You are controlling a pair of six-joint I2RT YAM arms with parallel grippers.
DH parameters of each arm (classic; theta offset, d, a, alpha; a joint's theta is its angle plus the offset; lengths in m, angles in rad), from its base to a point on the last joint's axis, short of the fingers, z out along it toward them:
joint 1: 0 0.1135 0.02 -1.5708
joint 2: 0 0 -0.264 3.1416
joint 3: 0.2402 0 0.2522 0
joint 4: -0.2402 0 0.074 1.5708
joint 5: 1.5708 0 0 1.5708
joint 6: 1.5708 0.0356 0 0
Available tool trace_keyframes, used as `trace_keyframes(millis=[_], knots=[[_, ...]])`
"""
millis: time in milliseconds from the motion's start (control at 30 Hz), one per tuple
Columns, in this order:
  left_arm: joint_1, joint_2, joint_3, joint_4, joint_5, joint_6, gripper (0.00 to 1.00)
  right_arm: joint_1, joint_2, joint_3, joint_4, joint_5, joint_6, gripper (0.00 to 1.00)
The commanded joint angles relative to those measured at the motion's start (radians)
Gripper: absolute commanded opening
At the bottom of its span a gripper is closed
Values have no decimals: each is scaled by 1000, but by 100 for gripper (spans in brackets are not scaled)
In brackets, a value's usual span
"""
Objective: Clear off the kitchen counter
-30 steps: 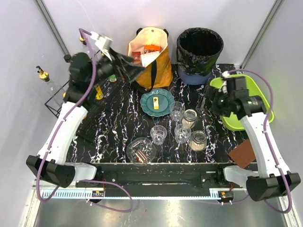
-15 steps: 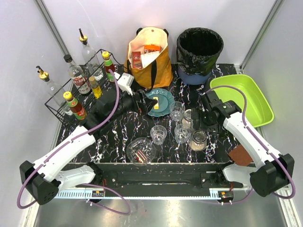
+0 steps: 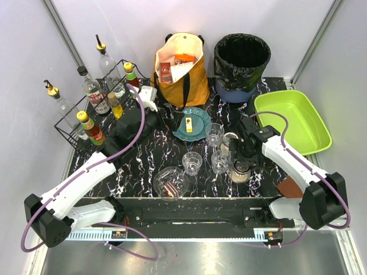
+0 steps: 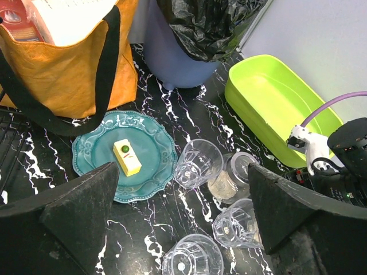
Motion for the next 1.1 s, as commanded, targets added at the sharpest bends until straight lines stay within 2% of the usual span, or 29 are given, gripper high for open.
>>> trace_keyframes(millis=[0,233,467,567,733,933,1067], knots=[[-1,10,55,52,-26,33,99,9,21,-2,61,43,49,96],[-2,4,73,11,-17,79,99,10,52,-21,100,114,58,98],[-2,-5,93,-103,-20,114,99,10,112,-39,117,94,61,90],[-2,-13,83,-133,-29,108,99,9,104,-36,100,107,75,80],[-1,-17,58,-181,-43,84,99,10,61,7,52,146,96,49],[-1,35,18,-278,-168,-1,99,10,-64,44,35,248,136,34],[-1,102,21,-371,-210,-54,98,10,-103,120,-44,310,147,30]])
